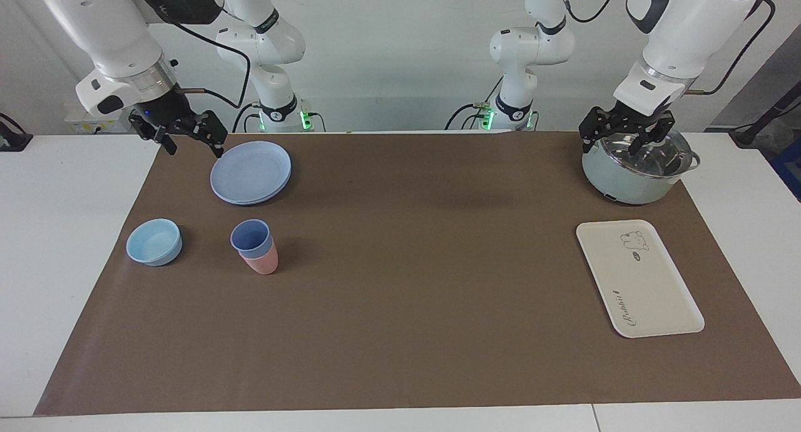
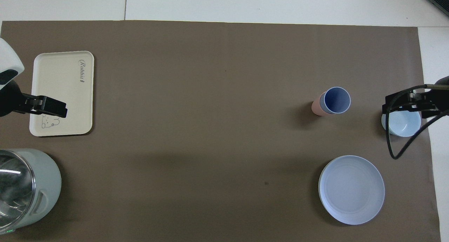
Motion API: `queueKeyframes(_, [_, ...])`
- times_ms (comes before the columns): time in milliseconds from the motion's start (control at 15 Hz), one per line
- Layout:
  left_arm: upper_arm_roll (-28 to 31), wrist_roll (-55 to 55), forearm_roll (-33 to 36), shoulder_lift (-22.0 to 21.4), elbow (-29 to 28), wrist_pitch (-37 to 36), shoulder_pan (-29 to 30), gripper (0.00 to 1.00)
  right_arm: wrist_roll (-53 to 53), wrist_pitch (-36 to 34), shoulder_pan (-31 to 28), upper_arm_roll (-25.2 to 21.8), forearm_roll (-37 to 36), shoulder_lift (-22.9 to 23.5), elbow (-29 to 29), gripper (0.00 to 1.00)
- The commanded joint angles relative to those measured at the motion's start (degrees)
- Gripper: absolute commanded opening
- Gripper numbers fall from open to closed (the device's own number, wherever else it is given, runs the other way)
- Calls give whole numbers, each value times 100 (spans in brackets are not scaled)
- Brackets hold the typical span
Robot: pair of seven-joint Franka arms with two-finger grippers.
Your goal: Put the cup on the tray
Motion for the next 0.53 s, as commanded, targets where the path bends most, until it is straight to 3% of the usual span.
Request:
queueKeyframes(0, [-35,46,-27,-169,-169,35,75,100,-58,132,-36,13,128,-163,-200,100])
queueKeyframes(467, [-44,37,-27,-169,-169,35,75,100,-137,-17,-53,13,128,-172,-199,100])
